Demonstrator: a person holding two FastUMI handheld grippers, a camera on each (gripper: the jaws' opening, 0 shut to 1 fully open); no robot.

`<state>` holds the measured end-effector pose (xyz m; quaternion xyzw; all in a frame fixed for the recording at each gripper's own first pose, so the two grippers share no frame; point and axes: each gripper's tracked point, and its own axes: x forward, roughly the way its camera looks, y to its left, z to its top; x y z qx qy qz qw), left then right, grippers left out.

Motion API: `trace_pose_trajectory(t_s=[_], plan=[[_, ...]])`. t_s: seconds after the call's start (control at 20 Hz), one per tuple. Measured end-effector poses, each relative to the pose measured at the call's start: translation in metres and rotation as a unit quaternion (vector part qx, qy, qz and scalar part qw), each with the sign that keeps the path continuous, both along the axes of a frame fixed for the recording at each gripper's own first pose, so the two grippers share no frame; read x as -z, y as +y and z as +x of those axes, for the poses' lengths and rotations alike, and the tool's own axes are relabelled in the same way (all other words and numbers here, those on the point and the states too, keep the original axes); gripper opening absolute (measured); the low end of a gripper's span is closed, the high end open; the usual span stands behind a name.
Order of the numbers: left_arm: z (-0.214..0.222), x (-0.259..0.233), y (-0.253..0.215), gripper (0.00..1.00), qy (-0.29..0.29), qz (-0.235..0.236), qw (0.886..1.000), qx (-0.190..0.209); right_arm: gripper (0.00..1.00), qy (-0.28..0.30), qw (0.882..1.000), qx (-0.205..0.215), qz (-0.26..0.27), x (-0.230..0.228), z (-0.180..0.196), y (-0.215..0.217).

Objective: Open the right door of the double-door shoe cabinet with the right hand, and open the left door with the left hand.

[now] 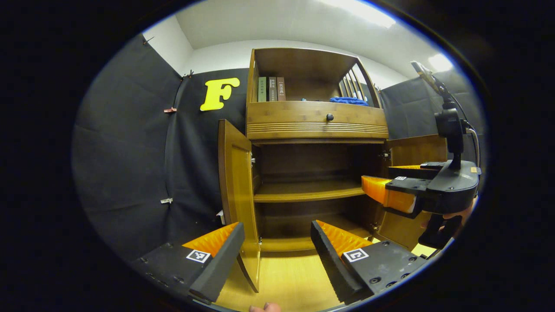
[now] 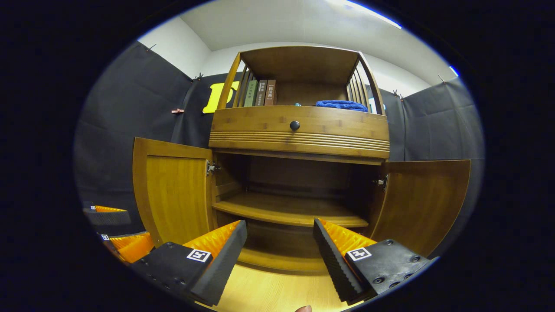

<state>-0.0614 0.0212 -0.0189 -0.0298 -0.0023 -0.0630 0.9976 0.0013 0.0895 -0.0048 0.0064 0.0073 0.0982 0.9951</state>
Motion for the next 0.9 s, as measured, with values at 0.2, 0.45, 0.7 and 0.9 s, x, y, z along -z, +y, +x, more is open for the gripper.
trace_pose_trajectory(t_s=[0.2,0.45,0.7,0.9], plan=[[0.0025,-0.0019,-0.0016,0.95,-0.004,0.002,1.0,0.002,0.98,0.004,1.0,-0.005,0.004,0.002,0.0002,0.0017],[0.0075,-0.0002,-0.002,0.95,-0.001,-0.002,1.0,-0.004,0.98,0.007,1.0,-0.011,0.003,0.0033,-0.0043,0.0026],[0.0092,-0.0009,-0.0057,0.95,-0.001,-0.005,1.0,-0.005,0.98,0.013,1.0,-0.006,0.004,0.0048,-0.0048,-0.0026],[0.0072,0.0002,-0.0082,0.95,-0.001,-0.003,1.0,-0.003,0.98,0.016,1.0,-0.007,0.002,0.0084,-0.0066,-0.0024]])
